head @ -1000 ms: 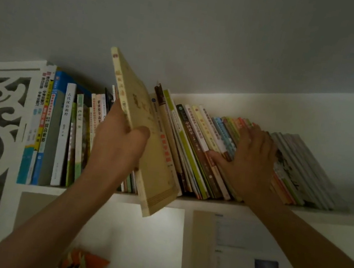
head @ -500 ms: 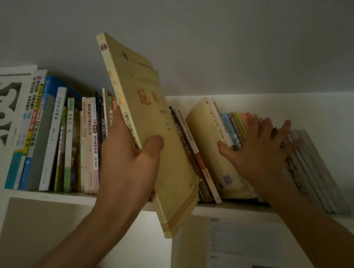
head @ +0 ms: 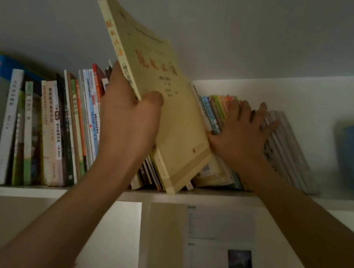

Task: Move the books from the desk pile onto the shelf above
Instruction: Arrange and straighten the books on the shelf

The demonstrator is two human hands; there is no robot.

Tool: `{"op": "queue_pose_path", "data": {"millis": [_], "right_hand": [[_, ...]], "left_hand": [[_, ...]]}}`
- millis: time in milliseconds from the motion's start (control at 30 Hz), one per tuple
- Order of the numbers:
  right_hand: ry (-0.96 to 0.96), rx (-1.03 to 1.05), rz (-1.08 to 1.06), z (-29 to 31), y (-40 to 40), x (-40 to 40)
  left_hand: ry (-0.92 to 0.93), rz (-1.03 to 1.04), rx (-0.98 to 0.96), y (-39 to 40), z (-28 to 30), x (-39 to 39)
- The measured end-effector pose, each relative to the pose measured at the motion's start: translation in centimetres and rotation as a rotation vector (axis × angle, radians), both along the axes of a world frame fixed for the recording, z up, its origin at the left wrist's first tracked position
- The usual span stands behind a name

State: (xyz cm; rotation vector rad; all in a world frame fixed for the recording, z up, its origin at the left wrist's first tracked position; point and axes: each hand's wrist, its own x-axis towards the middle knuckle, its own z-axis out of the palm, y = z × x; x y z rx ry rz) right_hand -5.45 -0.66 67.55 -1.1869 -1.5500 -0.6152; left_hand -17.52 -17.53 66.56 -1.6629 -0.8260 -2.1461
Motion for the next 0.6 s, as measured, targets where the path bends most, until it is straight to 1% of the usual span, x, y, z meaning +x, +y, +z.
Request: {"op": "queue_pose_path", "data": {"millis": [100, 300, 367, 500, 533, 600], "right_hand": [[0.01, 0.003, 0.01, 0.3, 0.1, 0.4], [0.028, 0.005, 0.002, 0.2, 0.2, 1.0], [0.027, 0.006, -0.001, 0.2, 0.2, 0.8], [0.031, 0.005, 0.007, 0.1, 0.1, 0.8], [0.034, 0.013, 0.006, 0.1, 0.1, 0.9], [0.037, 0.027, 0.008, 0.0, 0.2, 0.8]], "left_hand": [[-0.034, 0.038, -0.044, 0.3, 1.1, -1.0], [-0.077, 0.233, -0.096, 2.6, 0.1, -2.4], [-0.061, 0.3, -0.142, 4.2, 0.0, -2.0], [0.014, 0.547, -0.242, 8.5, -0.5, 0.1], [0.03, 0.603, -0.22, 9.4, -0.8, 0.5], [0.033, 0.68, -0.097, 11.2, -1.0, 0.4]]}}
